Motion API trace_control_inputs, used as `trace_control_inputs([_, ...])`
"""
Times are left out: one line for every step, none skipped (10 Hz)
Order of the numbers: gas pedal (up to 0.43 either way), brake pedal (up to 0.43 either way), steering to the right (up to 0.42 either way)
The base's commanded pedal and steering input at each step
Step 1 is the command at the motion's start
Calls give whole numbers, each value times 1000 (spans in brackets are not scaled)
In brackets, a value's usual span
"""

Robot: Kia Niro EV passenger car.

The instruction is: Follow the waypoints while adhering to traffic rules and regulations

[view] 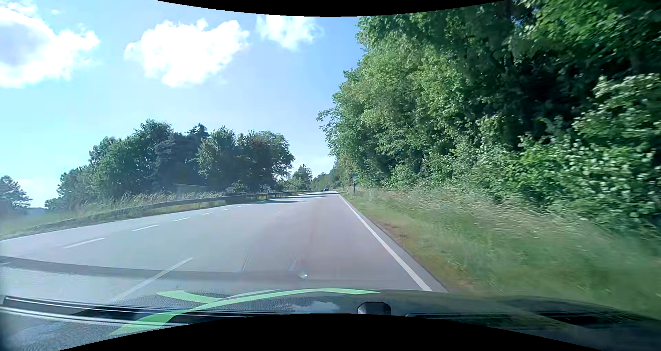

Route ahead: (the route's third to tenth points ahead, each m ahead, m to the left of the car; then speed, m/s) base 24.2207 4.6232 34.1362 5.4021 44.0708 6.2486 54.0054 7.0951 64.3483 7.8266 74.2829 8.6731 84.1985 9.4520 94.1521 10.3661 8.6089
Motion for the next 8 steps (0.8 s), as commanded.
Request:
trace_control_inputs([398, 0, -85])
trace_control_inputs([398, 0, -79])
trace_control_inputs([409, 0, -62])
trace_control_inputs([409, 0, -47])
trace_control_inputs([421, 0, -36])
trace_control_inputs([441, 0, -30])
trace_control_inputs([441, 0, -29])
trace_control_inputs([449, 0, -29])
